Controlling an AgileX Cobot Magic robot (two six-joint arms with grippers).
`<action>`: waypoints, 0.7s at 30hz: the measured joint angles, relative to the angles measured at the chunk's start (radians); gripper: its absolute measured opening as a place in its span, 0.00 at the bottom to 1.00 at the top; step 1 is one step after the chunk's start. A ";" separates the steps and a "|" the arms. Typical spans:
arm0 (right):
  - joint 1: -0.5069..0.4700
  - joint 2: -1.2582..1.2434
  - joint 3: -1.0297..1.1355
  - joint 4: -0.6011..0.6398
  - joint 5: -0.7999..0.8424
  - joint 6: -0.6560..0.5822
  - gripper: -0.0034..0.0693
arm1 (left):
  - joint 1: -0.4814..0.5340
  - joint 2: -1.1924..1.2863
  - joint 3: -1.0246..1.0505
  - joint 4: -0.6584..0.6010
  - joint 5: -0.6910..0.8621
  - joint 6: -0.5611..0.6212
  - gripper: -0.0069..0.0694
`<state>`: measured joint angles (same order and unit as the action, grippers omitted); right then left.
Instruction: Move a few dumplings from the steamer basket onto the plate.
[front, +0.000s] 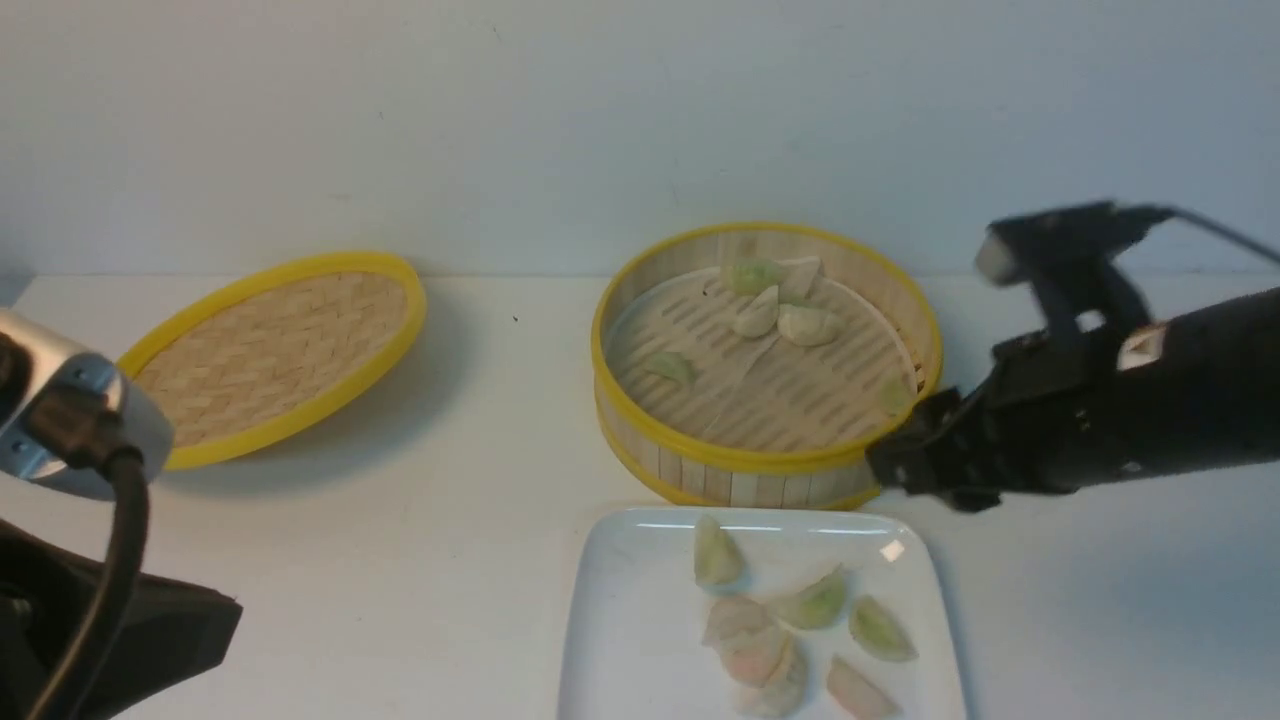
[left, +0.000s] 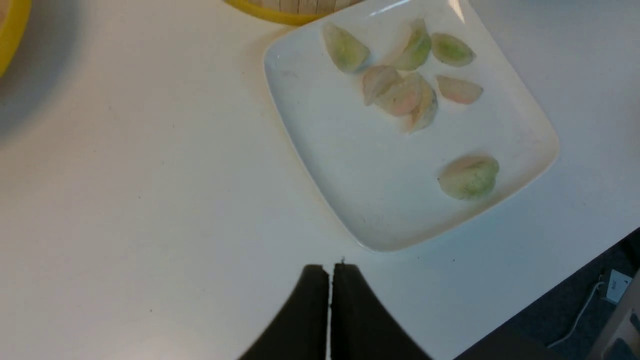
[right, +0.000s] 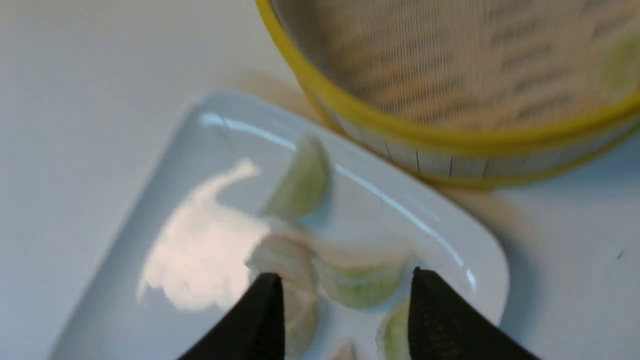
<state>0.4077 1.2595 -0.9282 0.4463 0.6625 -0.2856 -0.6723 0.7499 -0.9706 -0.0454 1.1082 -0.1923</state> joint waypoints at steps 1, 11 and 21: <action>0.000 -0.055 0.000 0.000 -0.010 0.000 0.41 | 0.000 0.000 0.000 0.000 -0.018 0.002 0.08; 0.000 -0.642 0.000 -0.035 -0.076 0.003 0.11 | 0.000 0.000 0.000 0.000 -0.159 0.036 0.08; 0.000 -1.074 0.086 -0.157 -0.093 0.193 0.03 | 0.000 0.000 0.000 0.000 -0.229 0.071 0.08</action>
<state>0.4077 0.1857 -0.8423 0.2898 0.5700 -0.0923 -0.6723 0.7499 -0.9706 -0.0454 0.8791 -0.1216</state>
